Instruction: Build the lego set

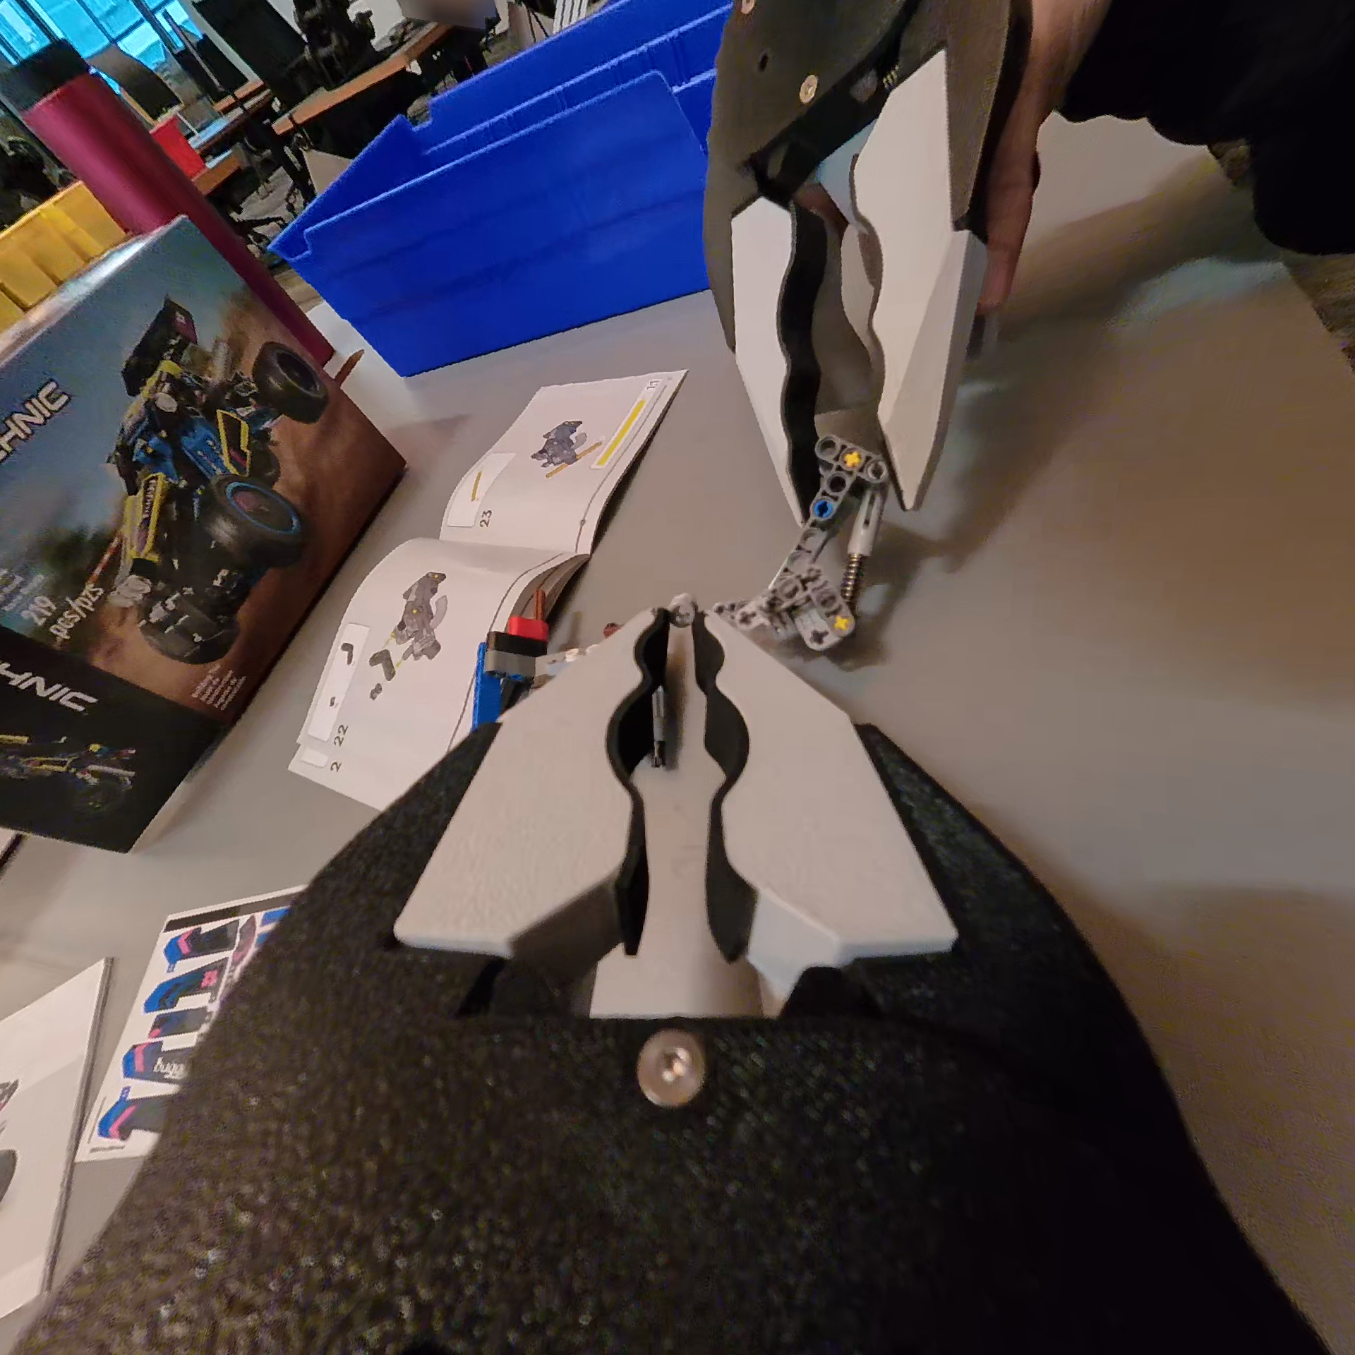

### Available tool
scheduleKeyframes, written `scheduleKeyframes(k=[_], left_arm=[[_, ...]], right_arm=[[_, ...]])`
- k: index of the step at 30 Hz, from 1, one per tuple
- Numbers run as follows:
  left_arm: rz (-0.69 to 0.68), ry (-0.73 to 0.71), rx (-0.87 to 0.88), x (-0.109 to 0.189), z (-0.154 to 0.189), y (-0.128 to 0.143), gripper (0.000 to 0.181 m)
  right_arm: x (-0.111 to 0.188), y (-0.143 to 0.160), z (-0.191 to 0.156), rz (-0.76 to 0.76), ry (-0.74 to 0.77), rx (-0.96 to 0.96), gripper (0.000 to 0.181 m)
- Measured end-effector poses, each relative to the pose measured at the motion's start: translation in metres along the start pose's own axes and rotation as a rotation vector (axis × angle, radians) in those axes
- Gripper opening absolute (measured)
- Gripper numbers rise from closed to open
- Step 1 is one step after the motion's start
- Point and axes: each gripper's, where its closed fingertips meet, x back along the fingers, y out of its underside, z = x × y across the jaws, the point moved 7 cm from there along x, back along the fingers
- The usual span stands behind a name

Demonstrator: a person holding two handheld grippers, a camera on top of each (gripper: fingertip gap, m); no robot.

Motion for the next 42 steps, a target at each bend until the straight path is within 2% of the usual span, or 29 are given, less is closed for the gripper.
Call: scheduleKeyframes(k=[3,8,12,14,16,19,21,24,27,32,35,42], left_arm=[[-0.016,0.005,0.007,-0.001,0.000,0.003,0.003],[-0.016,0.018,0.029,-0.002,0.000,0.004,0.003],[0.010,0.013,0.060,-0.001,-0.001,0.002,0.003],[0.083,0.016,0.109,0.003,-0.003,-0.005,0.004],[0.200,0.041,0.180,0.007,-0.004,-0.015,0.004],[0.360,0.064,0.224,0.012,-0.004,-0.028,0.003],[0.378,0.041,0.170,0.013,-0.003,-0.029,0.003],[0.397,0.017,0.024,0.014,0.005,-0.034,0.004],[0.380,0.019,-0.113,0.008,0.019,-0.038,0.004],[0.359,0.053,-0.290,-0.001,0.045,-0.043,0.004],[0.362,0.023,-0.349,-0.001,0.050,-0.045,0.004],[0.358,0.009,-0.371,-0.001,0.050,-0.045,0.004]], right_arm=[[0.000,0.002,0.003,0.005,0.032,0.021,0.031],[-0.001,0.006,0.004,0.013,0.055,0.041,0.043],[0.010,0.001,0.004,0.078,0.101,0.061,0.046],[0.022,-0.008,0.003,0.152,0.144,0.068,0.042],[0.027,-0.018,-0.004,0.244,0.119,0.054,0.038],[0.026,-0.030,-0.017,0.393,-0.020,-0.015,0.032],[0.027,-0.033,-0.021,0.438,-0.087,-0.073,0.028],[0.029,-0.028,-0.018,0.457,-0.017,-0.112,0.035],[0.026,-0.023,-0.026,0.506,-0.021,-0.116,0.037],[0.018,-0.012,-0.042,0.473,0.050,-0.044,0.029],[0.017,-0.009,-0.053,0.509,0.017,-0.038,0.014],[0.016,-0.006,-0.055,0.541,0.045,-0.026,0.008]])
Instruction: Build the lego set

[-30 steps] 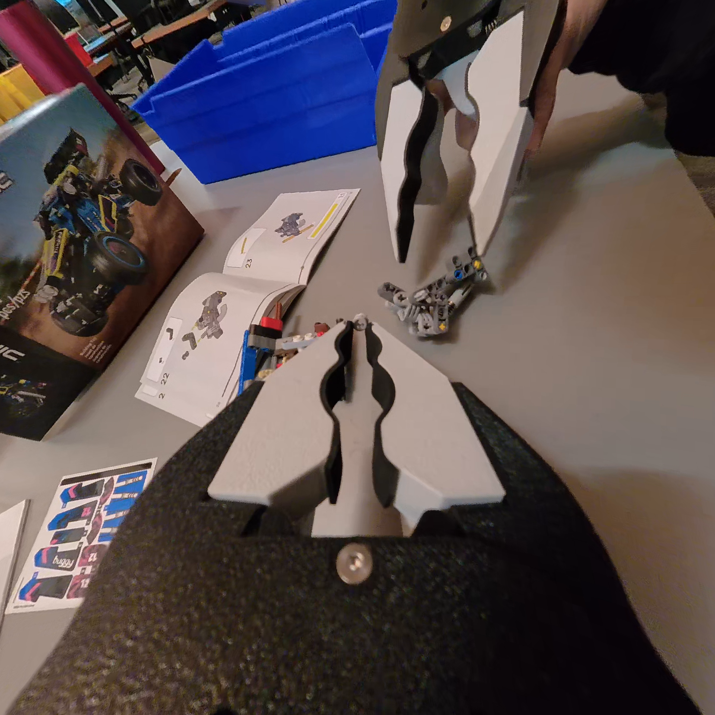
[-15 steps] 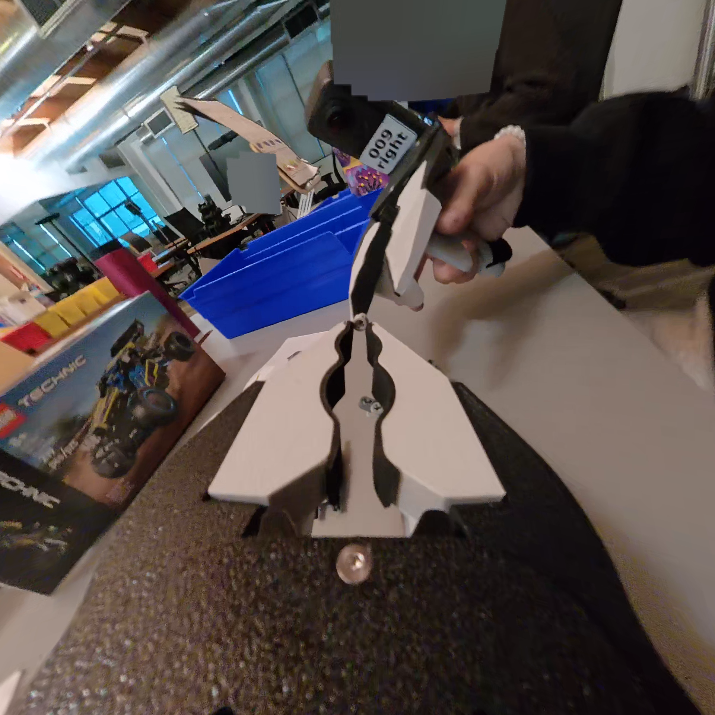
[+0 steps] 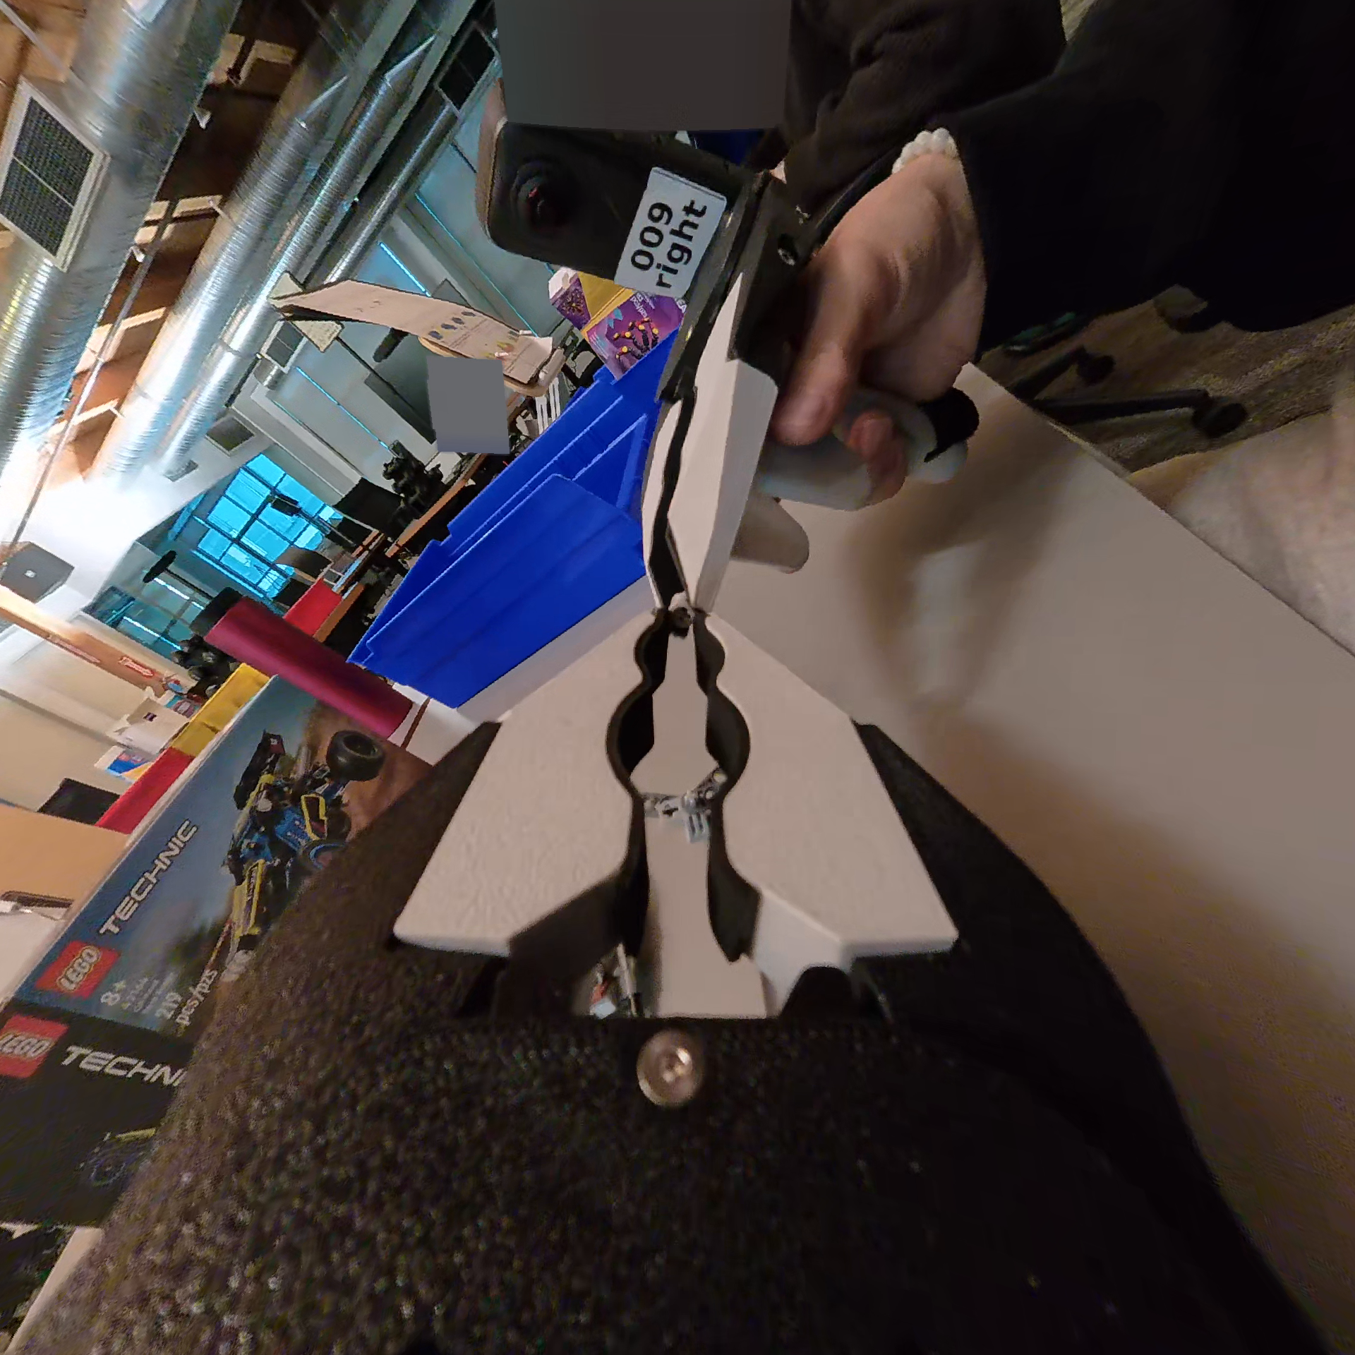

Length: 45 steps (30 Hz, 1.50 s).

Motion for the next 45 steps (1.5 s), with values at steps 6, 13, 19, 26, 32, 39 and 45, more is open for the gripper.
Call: scheduleKeyframes(k=[6,13,19,26,32,39,45], left_arm=[[-0.077,-0.023,-0.019,-0.001,-0.002,0.008,0.004],[-0.210,0.090,0.038,0.008,-0.003,0.023,0.007],[-0.225,0.337,0.300,0.021,0.004,0.025,0.004],[-0.377,0.424,0.456,0.026,0.019,0.034,0.003],[-0.454,0.403,0.446,0.022,0.026,0.037,0.007],[-0.564,0.399,0.485,0.021,0.016,0.049,0.012],[-0.619,0.380,0.567,0.012,0.019,0.053,0.012]], right_arm=[[-0.005,-0.001,0.003,-0.052,0.116,0.079,0.007],[-0.013,0.022,0.002,-0.474,0.415,0.496,0.004],[-0.035,0.044,-0.015,-0.706,0.275,0.543,0.005],[-0.045,0.052,-0.009,-0.725,0.192,0.496,0.010],[-0.039,0.048,-0.008,-0.688,0.206,0.466,0.014],[-0.034,0.050,-0.011,-0.642,0.257,0.422,0.011],[-0.032,0.049,-0.012,-0.575,0.288,0.381,0.009]])
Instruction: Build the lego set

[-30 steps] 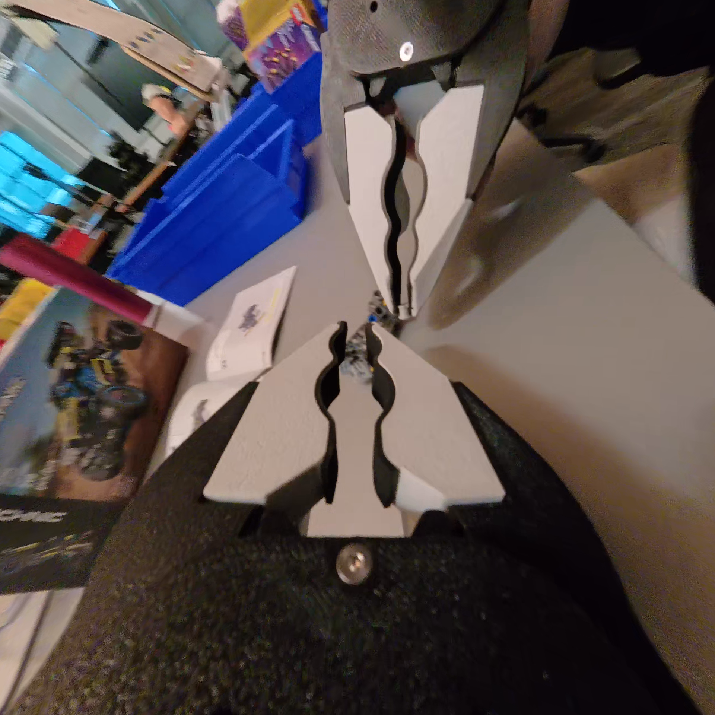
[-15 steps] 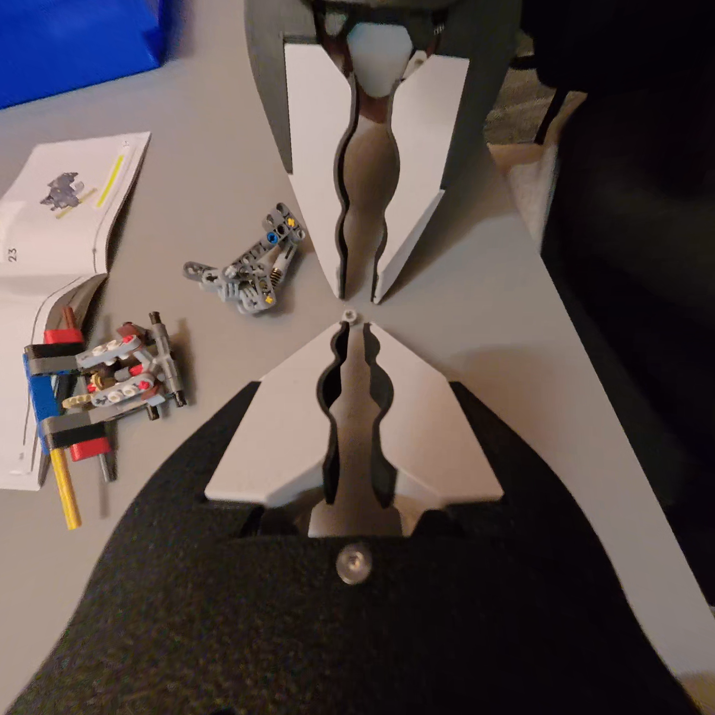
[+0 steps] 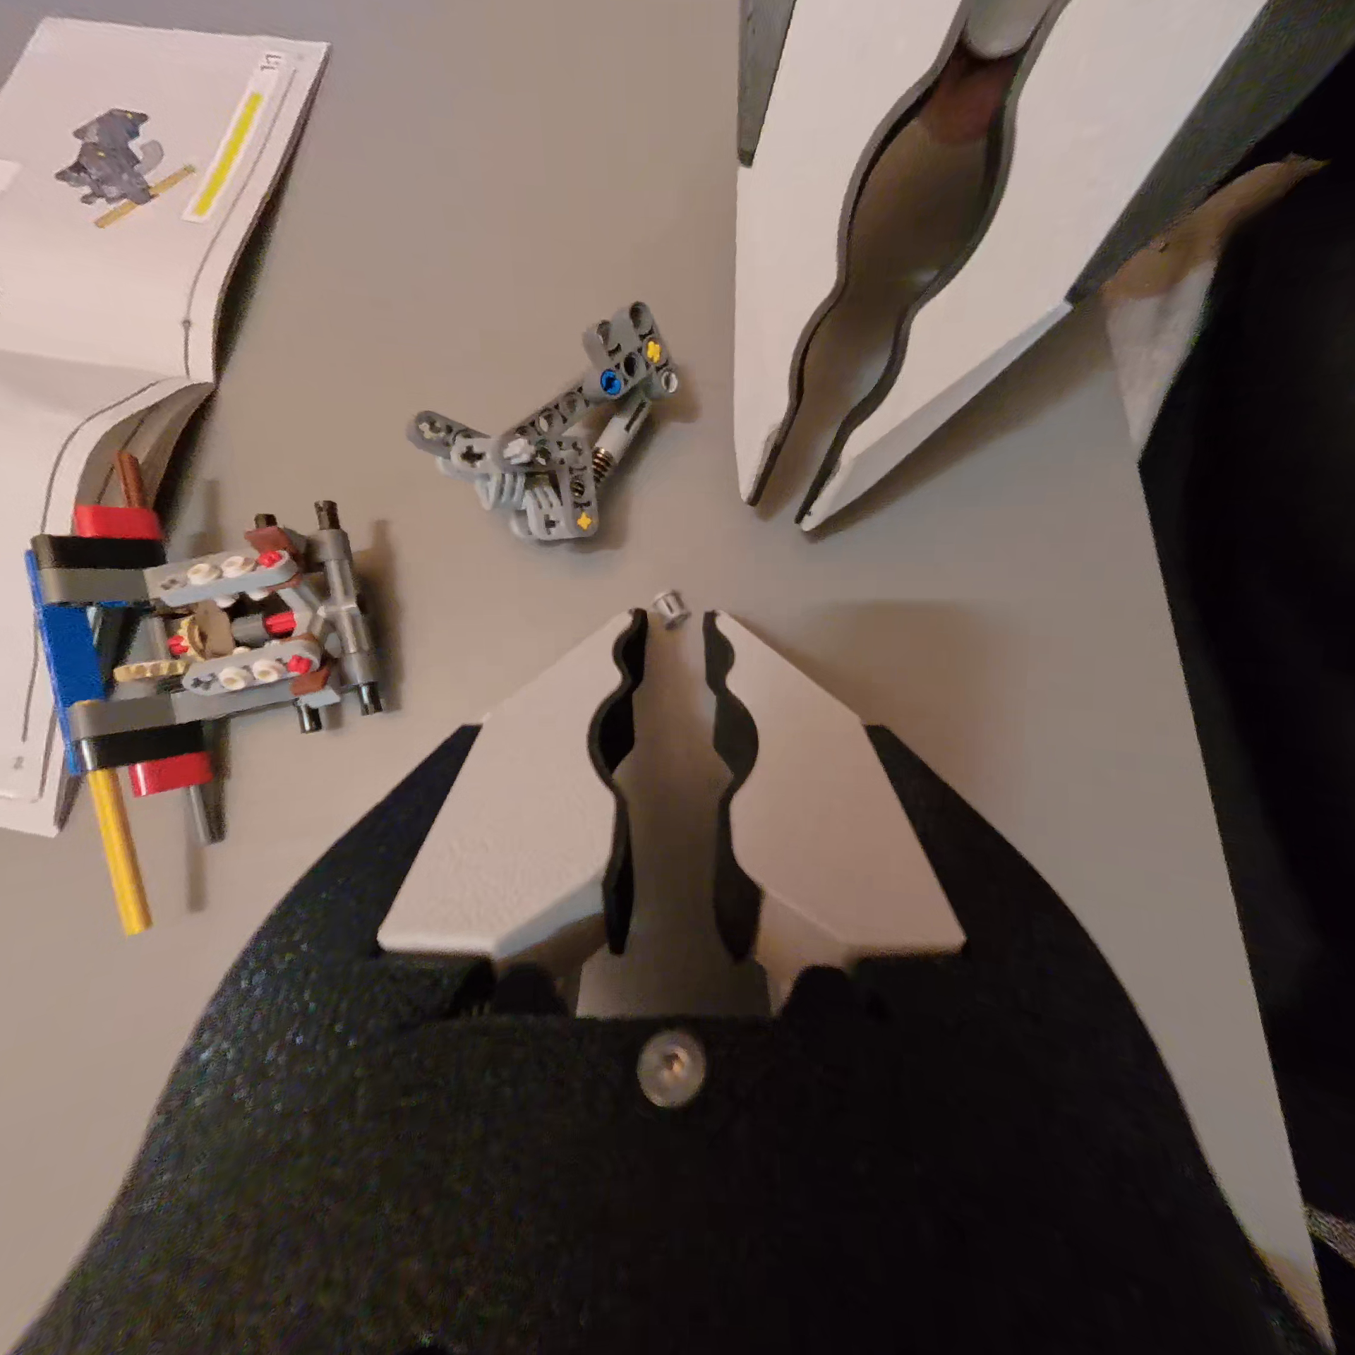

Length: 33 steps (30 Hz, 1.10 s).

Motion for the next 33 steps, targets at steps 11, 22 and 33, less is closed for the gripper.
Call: scheduleKeyframes(k=[11,22,33], left_arm=[[0.223,-0.093,-0.122,0.009,0.007,-0.012,0.004],[0.494,-0.301,-0.417,0.032,0.021,-0.039,0.004],[0.476,-0.349,-0.506,0.030,0.027,-0.045,0.004]], right_arm=[[0.017,-0.006,0.013,0.190,0.002,-0.140,0.010],[0.040,-0.017,0.024,0.516,-0.211,-0.507,0.023],[0.039,-0.017,0.022,0.540,-0.273,-0.502,0.005]])
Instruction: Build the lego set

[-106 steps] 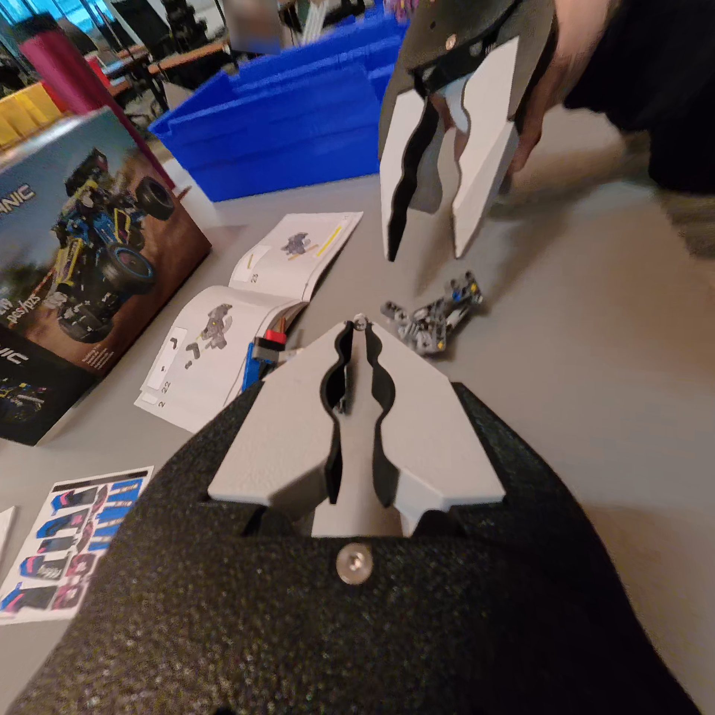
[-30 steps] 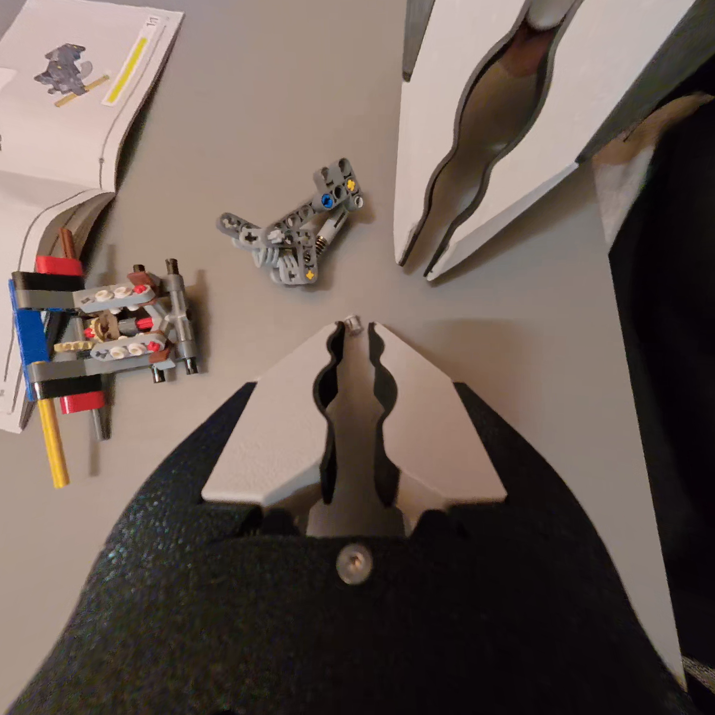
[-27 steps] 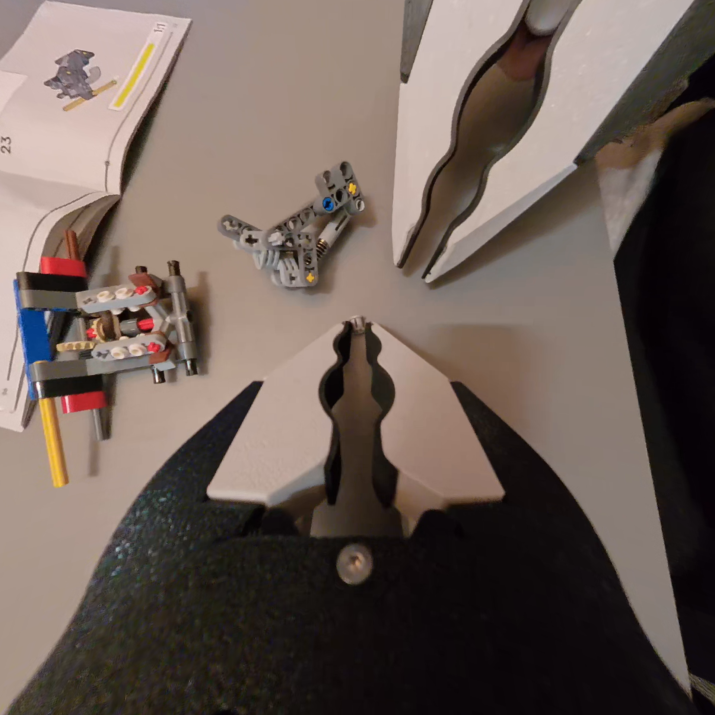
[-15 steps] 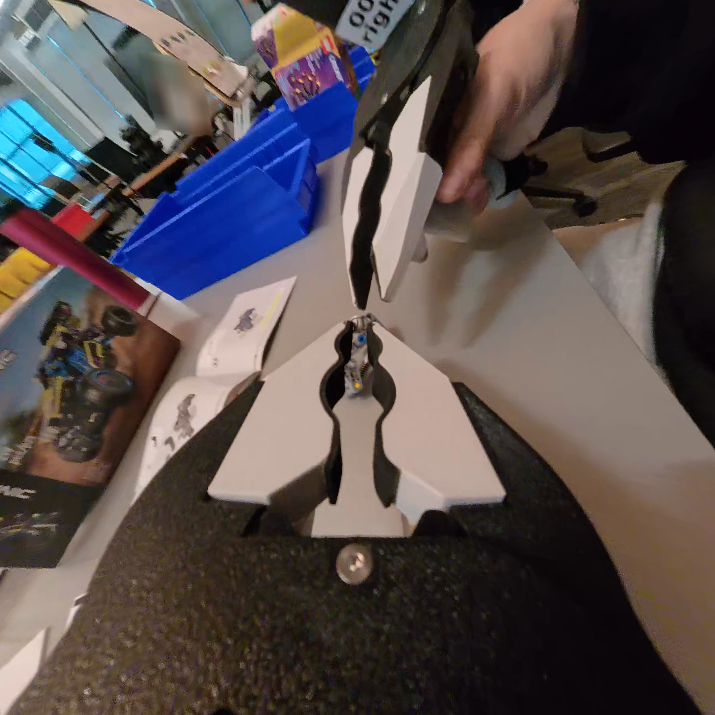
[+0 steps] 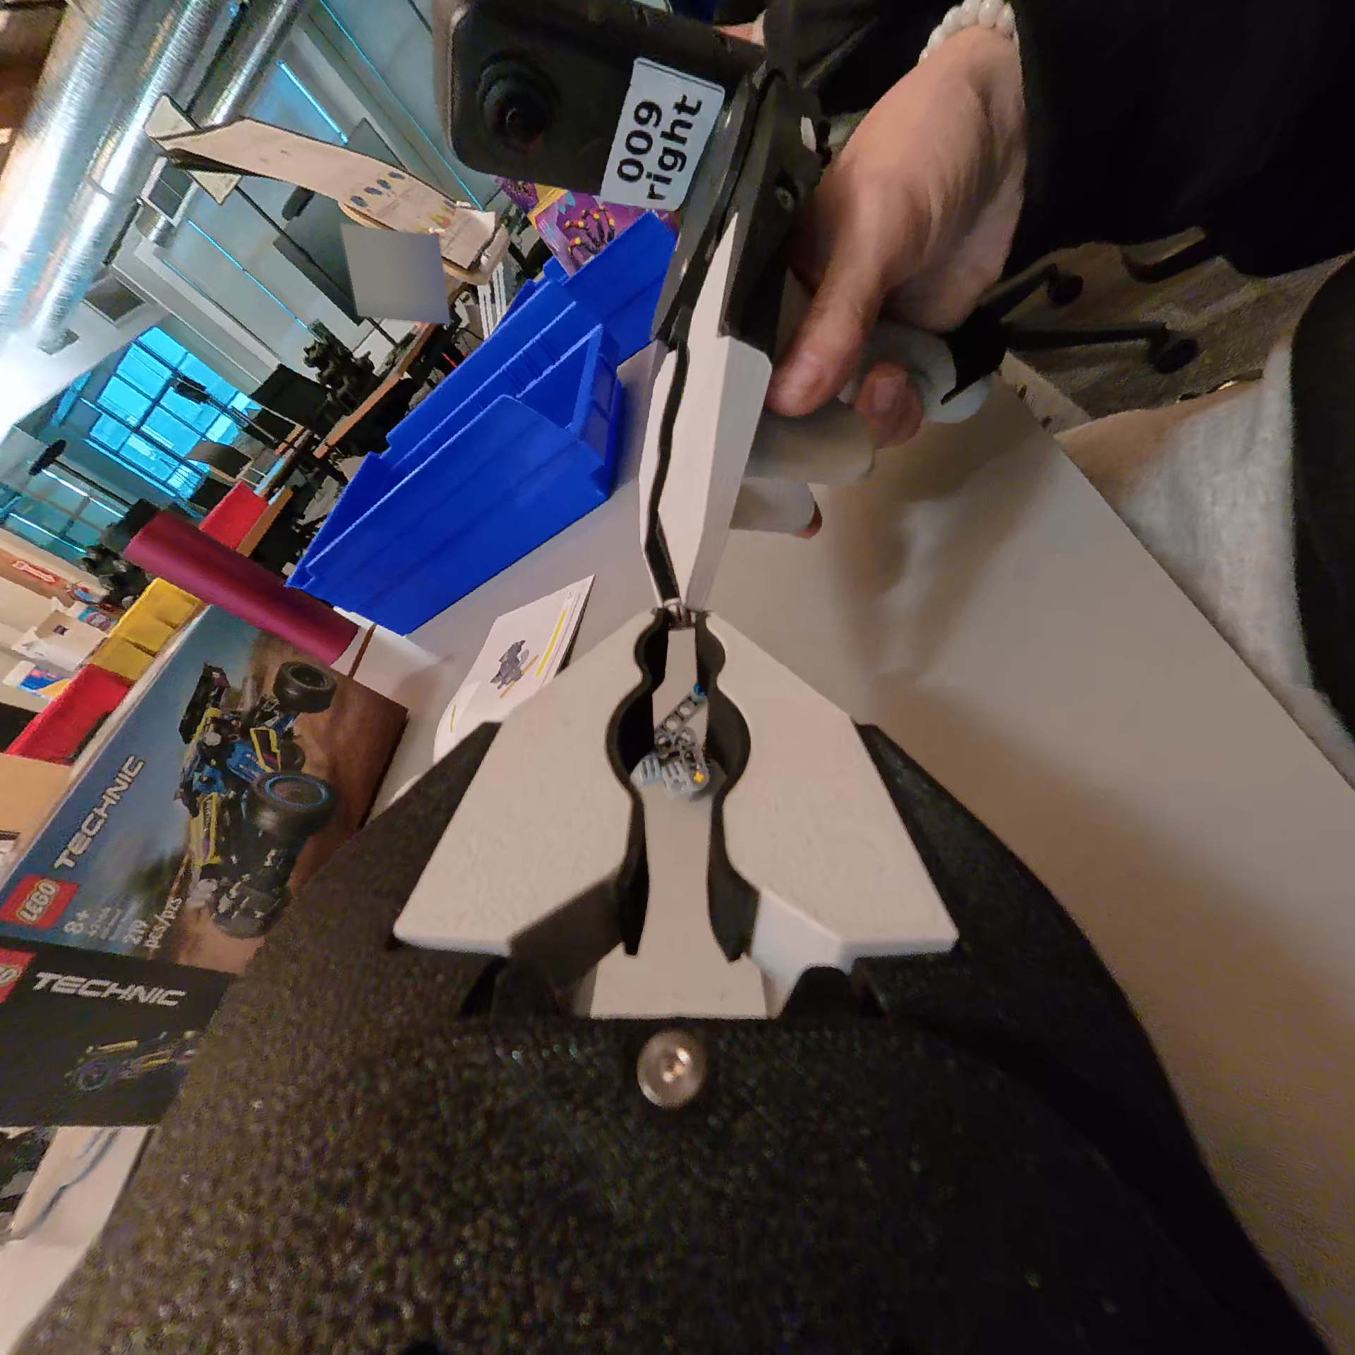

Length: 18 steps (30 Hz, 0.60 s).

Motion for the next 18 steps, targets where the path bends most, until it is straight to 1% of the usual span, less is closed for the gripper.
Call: scheduleKeyframes(k=[2,7,9,13,18], left_arm=[[0.020,-0.010,-0.014,0.001,0.000,-0.001,0.004],[0.114,-0.036,0.036,0.007,-0.004,-0.005,0.004],[0.139,-0.041,0.044,0.009,-0.005,-0.007,0.004],[0.201,-0.036,0.068,0.013,-0.006,-0.012,0.004],[0.315,0.022,0.164,0.019,-0.008,-0.019,0.004]], right_arm=[[0.000,-0.001,-0.001,0.005,-0.005,0.038,0.005],[0.002,-0.009,-0.012,0.022,0.021,0.212,0.005],[0.002,-0.011,-0.015,0.033,0.022,0.236,0.005],[0.004,-0.012,-0.017,0.101,-0.079,0.143,0.005],[0.005,-0.013,-0.022,0.168,-0.230,0.049,0.004]])
